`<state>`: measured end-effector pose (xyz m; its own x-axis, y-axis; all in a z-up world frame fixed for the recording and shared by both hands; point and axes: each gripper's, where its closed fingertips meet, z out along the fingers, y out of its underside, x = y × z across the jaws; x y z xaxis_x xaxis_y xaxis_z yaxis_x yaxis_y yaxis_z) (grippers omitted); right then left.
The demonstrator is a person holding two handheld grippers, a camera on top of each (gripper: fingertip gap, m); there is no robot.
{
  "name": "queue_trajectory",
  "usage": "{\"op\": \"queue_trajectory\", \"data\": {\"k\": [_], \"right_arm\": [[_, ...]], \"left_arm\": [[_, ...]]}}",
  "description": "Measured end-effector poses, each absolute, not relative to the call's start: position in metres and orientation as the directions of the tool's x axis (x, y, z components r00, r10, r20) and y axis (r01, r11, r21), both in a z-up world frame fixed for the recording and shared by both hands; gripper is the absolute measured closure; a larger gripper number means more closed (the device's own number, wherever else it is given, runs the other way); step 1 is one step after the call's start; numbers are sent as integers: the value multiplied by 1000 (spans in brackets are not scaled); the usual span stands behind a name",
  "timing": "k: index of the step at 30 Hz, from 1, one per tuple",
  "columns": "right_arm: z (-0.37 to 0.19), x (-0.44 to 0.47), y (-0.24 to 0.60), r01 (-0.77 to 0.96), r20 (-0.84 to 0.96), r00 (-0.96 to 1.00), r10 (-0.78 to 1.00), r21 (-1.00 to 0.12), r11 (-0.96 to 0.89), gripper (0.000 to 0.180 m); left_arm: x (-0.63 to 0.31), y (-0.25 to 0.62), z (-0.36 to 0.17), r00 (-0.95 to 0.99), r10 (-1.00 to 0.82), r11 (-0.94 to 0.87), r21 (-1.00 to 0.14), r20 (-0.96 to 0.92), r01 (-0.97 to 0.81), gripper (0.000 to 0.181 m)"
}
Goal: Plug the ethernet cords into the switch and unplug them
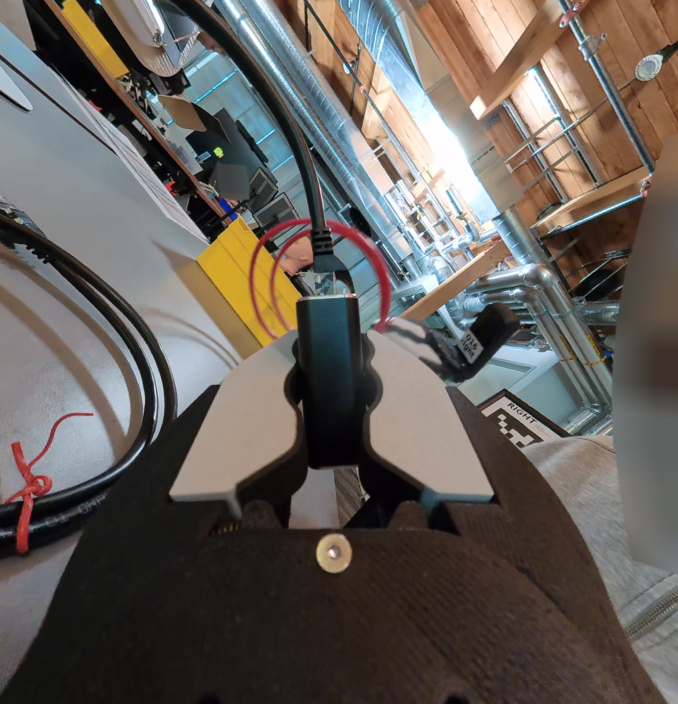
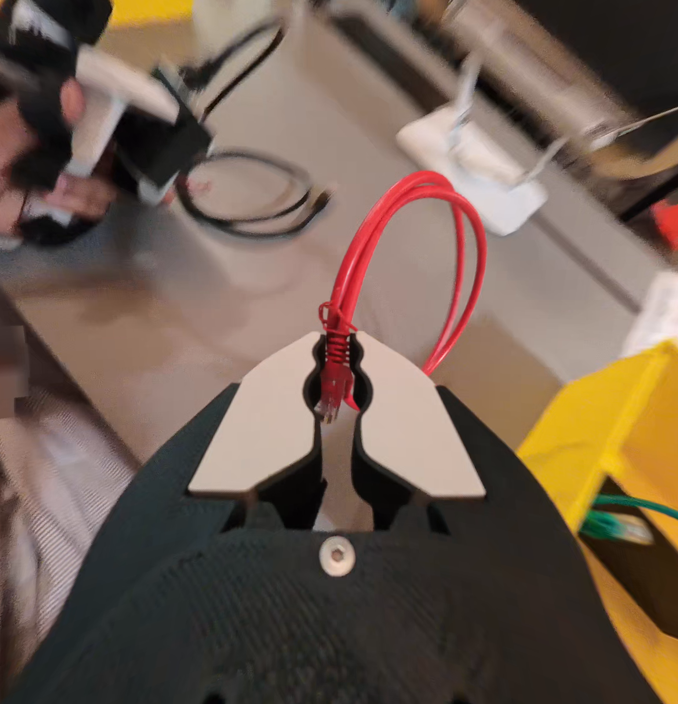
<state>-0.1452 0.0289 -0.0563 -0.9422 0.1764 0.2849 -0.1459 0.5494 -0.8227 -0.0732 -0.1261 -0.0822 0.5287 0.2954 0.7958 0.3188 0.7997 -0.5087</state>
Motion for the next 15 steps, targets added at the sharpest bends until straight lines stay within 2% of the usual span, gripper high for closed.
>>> {"op": "queue_trajectory", "data": {"k": [4, 7, 12, 15], "right_arm": [[18, -177, 71, -198, 337, -855, 394, -915, 353, 168], [31, -203, 110, -200, 392, -764, 512, -899, 390, 168], [-7, -251, 165, -77, 509, -604, 614, -803, 591, 168], [-57, -266, 173, 53, 465, -659, 591, -756, 653, 167]], "left_arm": [[-73, -126, -82, 527, 298, 799, -510, 796, 318, 155], [-73, -126, -83, 525, 301, 799, -511, 796, 317, 155], [-73, -126, -84, 521, 308, 796, -515, 796, 316, 155], [-73, -125, -84, 519, 312, 795, -518, 796, 316, 155]]}}
